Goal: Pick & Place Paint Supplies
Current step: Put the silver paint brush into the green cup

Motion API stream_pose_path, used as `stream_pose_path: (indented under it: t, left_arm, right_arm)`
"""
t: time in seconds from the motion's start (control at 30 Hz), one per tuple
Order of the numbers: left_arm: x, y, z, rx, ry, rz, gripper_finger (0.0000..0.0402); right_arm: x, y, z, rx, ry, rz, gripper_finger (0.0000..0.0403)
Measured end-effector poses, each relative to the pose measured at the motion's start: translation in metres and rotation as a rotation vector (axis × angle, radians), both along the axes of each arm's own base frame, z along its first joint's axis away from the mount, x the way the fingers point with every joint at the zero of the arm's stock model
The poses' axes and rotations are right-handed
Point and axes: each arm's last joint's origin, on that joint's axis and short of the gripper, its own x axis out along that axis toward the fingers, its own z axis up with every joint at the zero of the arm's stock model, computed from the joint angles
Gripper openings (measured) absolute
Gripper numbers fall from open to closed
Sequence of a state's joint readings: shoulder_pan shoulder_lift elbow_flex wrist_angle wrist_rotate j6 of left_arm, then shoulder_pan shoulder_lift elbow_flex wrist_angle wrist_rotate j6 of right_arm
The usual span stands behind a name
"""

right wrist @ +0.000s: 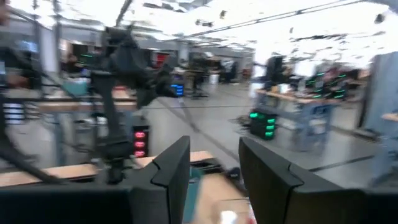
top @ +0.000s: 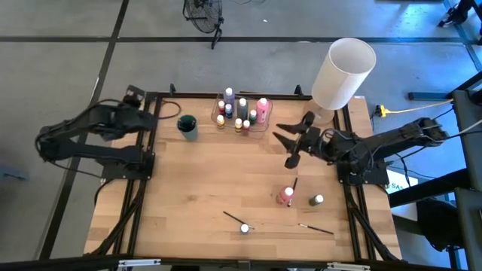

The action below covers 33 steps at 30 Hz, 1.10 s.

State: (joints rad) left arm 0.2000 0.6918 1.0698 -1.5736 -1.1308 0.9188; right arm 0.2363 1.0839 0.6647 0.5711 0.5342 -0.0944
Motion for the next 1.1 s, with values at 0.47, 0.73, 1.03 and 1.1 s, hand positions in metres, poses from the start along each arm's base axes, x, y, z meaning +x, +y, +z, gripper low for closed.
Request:
stream_pose_path:
  t: [0.47,0.73,1.03,1.1]
  left_arm:
    - [0.037,0.001,-0.005,-0.027,0.256,-0.125,0.0001]
    - [0.065,-0.005,-0.012,-0.009,0.356,-0.199,0.0001]
    - [0.096,-0.016,-0.027,-0.05,0.442,-0.276,0.0001]
    - [0.102,-0.017,-0.03,-0.054,0.462,-0.28,0.0001]
  right_arm:
    - [0.031,0.019,-0.025,0.079,-0.04,0.163,0.014]
    - [0.036,0.036,-0.032,0.041,-0.05,0.256,0.014]
    - [0.036,0.044,-0.032,0.014,-0.075,0.28,0.014]
    - [0.036,0.045,-0.033,0.013,-0.073,0.284,0.014]
